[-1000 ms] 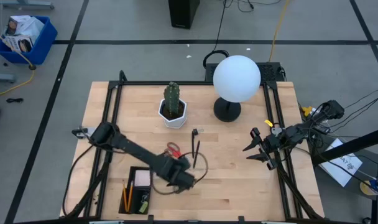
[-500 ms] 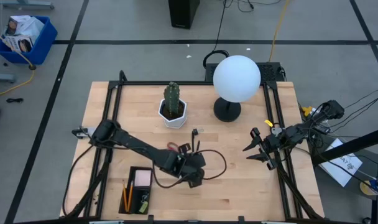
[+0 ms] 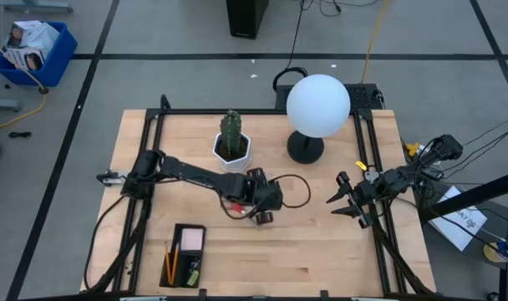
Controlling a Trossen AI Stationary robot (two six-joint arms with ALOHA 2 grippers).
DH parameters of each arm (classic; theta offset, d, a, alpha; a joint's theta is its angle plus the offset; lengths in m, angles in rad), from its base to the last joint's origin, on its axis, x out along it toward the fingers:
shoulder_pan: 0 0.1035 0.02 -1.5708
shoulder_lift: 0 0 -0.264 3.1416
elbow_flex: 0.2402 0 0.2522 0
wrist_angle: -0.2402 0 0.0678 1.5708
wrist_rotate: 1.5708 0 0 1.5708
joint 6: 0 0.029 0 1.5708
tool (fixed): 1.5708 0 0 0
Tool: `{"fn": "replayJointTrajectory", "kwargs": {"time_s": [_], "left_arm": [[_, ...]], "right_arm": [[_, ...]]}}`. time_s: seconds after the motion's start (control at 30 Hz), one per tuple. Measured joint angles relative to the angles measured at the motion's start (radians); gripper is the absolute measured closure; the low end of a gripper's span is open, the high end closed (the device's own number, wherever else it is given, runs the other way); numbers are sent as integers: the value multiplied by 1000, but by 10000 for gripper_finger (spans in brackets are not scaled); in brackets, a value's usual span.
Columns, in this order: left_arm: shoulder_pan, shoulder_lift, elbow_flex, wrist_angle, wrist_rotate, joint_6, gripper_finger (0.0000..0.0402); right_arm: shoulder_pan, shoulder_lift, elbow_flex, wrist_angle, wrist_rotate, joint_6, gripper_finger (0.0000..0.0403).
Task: Pick and place office supplies into organizer
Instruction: Put the binder clip in the desk organizer
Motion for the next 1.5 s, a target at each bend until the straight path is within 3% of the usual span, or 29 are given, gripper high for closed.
{"fn": "replayJointTrajectory", "kwargs": {"time_s": [0.17,0.37,0.53,0.73,1.03,1.23,1.5], "left_arm": [[22,0,0,-78,103,107,251],[21,0,0,-104,73,28,259],[25,0,0,-87,72,80,259],[26,0,0,-48,74,-53,257],[5,0,0,-41,29,7,256],[-59,-4,-108,72,48,130,257],[-120,-25,-187,155,134,141,257]], "right_arm": [[0,0,0,0,0,0,250],[0,0,0,0,0,0,250],[0,0,0,0,0,0,250],[0,0,0,0,0,0,250],[0,0,0,0,0,0,250],[0,0,0,0,0,0,250],[0,0,0,0,0,0,250]]}}
